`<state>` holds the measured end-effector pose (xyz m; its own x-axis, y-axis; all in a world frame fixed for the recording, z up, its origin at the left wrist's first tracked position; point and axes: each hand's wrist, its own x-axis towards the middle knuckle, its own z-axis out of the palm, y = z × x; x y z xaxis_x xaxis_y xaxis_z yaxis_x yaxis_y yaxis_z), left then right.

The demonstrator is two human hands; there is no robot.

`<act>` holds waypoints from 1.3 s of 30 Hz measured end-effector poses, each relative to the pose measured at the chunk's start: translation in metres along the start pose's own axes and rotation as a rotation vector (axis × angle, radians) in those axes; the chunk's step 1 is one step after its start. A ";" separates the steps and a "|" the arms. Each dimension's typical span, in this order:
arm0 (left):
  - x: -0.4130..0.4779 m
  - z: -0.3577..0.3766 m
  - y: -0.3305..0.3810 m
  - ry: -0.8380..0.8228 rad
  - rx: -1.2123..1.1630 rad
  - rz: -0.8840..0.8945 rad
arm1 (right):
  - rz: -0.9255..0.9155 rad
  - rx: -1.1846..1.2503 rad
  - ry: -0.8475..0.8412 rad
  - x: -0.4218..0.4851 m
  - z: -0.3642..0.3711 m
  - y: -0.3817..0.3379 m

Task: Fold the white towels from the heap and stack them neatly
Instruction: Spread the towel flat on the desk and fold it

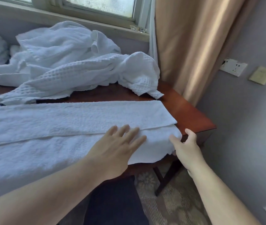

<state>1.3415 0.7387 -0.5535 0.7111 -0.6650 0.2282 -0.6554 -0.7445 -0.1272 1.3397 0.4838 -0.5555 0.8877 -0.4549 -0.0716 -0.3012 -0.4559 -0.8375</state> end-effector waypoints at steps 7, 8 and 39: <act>-0.012 -0.004 0.004 -0.131 0.082 0.035 | -0.130 0.397 -0.225 -0.004 -0.017 -0.006; -0.012 -0.007 0.005 -0.125 0.055 0.025 | -0.125 0.481 -0.270 -0.004 -0.020 -0.010; 0.119 -0.041 -0.133 -0.363 -0.355 -0.417 | -0.364 -0.271 0.030 0.118 0.028 -0.086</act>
<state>1.5031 0.7612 -0.4696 0.9236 -0.3490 -0.1586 -0.3062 -0.9206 0.2422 1.4801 0.4910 -0.5071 0.9433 -0.2484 0.2203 -0.0557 -0.7724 -0.6327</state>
